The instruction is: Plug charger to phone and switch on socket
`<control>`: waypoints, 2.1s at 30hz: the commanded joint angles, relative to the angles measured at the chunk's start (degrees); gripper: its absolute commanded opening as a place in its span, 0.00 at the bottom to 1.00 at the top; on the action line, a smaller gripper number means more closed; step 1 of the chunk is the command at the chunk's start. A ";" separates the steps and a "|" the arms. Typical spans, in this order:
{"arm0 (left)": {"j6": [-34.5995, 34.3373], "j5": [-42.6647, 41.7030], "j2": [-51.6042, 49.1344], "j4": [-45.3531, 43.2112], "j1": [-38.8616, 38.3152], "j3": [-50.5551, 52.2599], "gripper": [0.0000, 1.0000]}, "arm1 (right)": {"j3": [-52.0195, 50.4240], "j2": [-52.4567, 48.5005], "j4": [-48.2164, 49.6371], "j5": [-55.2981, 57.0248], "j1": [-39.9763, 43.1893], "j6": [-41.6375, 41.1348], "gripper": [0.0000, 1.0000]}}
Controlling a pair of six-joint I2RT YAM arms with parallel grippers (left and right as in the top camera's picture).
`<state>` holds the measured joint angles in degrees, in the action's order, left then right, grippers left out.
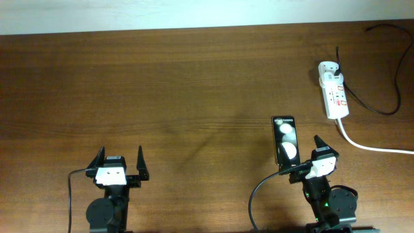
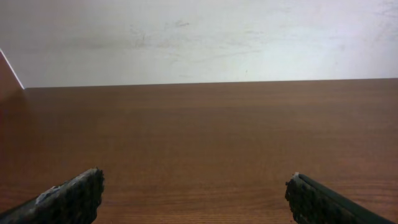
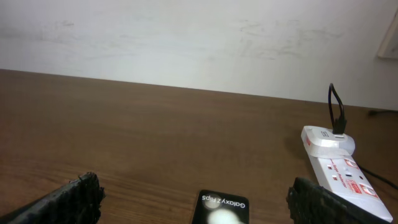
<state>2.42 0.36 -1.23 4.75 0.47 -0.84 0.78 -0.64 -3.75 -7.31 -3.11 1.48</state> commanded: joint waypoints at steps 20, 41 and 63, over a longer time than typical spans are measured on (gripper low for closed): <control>0.68 -0.02 -0.31 0.07 0.07 0.33 0.99 | -0.46 0.44 0.17 18.49 -0.26 -3.69 0.99; 0.68 0.00 -0.31 0.07 0.07 0.33 0.99 | -0.46 0.28 -0.02 -0.87 -0.26 -27.69 0.99; 0.68 -0.02 -0.31 0.07 0.07 0.33 0.99 | 52.43 -76.96 -25.16 -3.32 -0.24 -8.81 0.99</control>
<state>2.42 0.40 -1.69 4.75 0.45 -0.84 51.64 -72.25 -28.16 -11.38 -3.11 -8.56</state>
